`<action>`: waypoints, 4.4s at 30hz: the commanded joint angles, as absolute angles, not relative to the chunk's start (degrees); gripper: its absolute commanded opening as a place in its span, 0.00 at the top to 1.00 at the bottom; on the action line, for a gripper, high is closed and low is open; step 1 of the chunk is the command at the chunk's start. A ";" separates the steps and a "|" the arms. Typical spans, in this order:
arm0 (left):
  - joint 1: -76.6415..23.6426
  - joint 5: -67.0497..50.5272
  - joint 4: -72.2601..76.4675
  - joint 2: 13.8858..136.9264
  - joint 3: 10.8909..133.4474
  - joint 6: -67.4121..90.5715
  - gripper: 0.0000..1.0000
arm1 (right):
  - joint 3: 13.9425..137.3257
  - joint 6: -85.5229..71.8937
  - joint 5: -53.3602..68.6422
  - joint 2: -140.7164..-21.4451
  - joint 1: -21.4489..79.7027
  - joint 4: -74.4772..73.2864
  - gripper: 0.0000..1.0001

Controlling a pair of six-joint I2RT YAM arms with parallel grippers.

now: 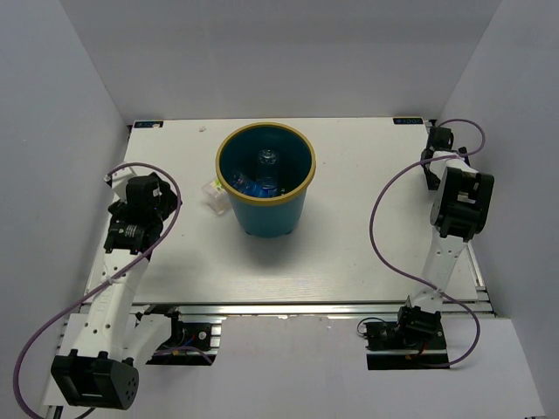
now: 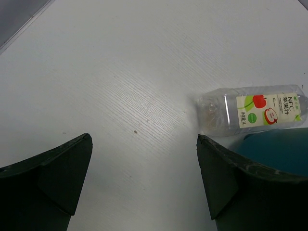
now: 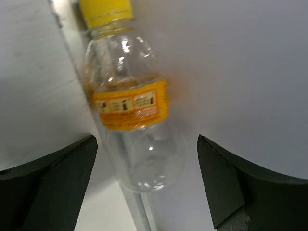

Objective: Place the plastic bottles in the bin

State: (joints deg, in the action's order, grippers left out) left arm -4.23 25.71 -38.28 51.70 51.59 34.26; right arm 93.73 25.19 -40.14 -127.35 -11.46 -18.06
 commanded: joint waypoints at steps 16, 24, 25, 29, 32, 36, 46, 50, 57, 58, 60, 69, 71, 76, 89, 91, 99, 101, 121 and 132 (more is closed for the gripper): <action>-3.96 31.72 -38.93 51.59 57.22 35.16 0.02 | 97.38 21.45 -40.52 -133.24 -14.85 -17.84 0.27; -3.96 33.13 -39.73 50.28 58.53 35.77 0.02 | 99.05 17.58 -36.92 -134.04 -16.43 -20.83 0.60; -3.96 33.22 -39.73 50.10 58.71 35.86 0.02 | 98.79 17.40 -36.31 -133.25 -16.52 -20.83 0.68; -3.96 33.22 -39.73 49.75 59.32 36.03 0.02 | 99.75 16.18 -31.13 -130.09 -16.61 -23.02 1.00; -4.04 33.31 -39.64 49.13 59.24 36.21 0.02 | 101.07 14.94 -26.13 -125.79 -16.52 -25.40 1.00; -4.04 32.87 -39.02 48.17 58.89 36.39 0.02 | 100.02 13.01 -19.88 -115.35 -16.35 -25.75 1.00; -3.96 27.52 -35.07 46.76 54.15 36.38 0.02 | 92.64 6.25 5.16 -91.70 -12.93 -24.34 1.00; -3.96 22.94 -33.05 47.20 51.77 37.26 0.02 | 91.41 2.63 17.40 -85.53 -2.85 -25.05 1.00; -3.96 18.03 -30.50 48.86 48.25 38.14 0.02 | 80.43 -5.69 25.57 -77.17 27.55 -6.62 1.00; -3.96 17.41 -30.67 49.30 48.16 38.67 0.02 | 79.64 -6.41 25.23 -77.17 29.42 -2.76 1.00; -4.04 16.97 -31.28 50.88 48.78 38.85 0.02 | 79.19 -7.29 25.05 -77.87 34.07 -0.45 1.00; -3.96 15.47 -29.62 52.38 49.92 38.76 0.02 | 87.97 -2.82 17.14 -85.25 42.80 -5.36 1.00; -4.04 14.94 -29.45 53.17 49.83 39.28 0.02 | 89.47 -2.03 17.67 -86.04 43.59 -6.50 0.84; -4.04 13.45 -28.31 55.45 49.92 39.64 0.02 | 87.99 -2.55 15.04 -86.05 43.95 -8.79 0.32; -3.87 2.22 -17.15 80.21 69.60 21.99 0.02 | 84.29 -6.85 8.61 -76.57 41.93 -14.32 0.11; -3.87 -4.97 -15.57 83.83 71.89 14.35 0.02 | 82.27 -7.29 8.53 -74.80 41.49 -15.29 0.11; -3.87 -29.51 -20.66 100.54 84.72 -2.11 0.02 | 73.66 -8.17 5.28 -62.85 40.52 -18.28 0.11; -3.87 -31.63 -19.08 103.34 85.25 -0.62 0.02 | 71.73 -8.44 3.09 -60.30 40.43 -18.37 0.11; -13.80 -7.30 -28.13 120.85 92.82 -0.70 0.02 | 70.14 -8.97 -2.19 -56.08 39.99 -23.91 0.11; -13.71 -1.68 -25.93 112.16 87.54 2.19 0.65 | 69.61 -8.62 -3.87 -55.81 39.81 -23.47 0.11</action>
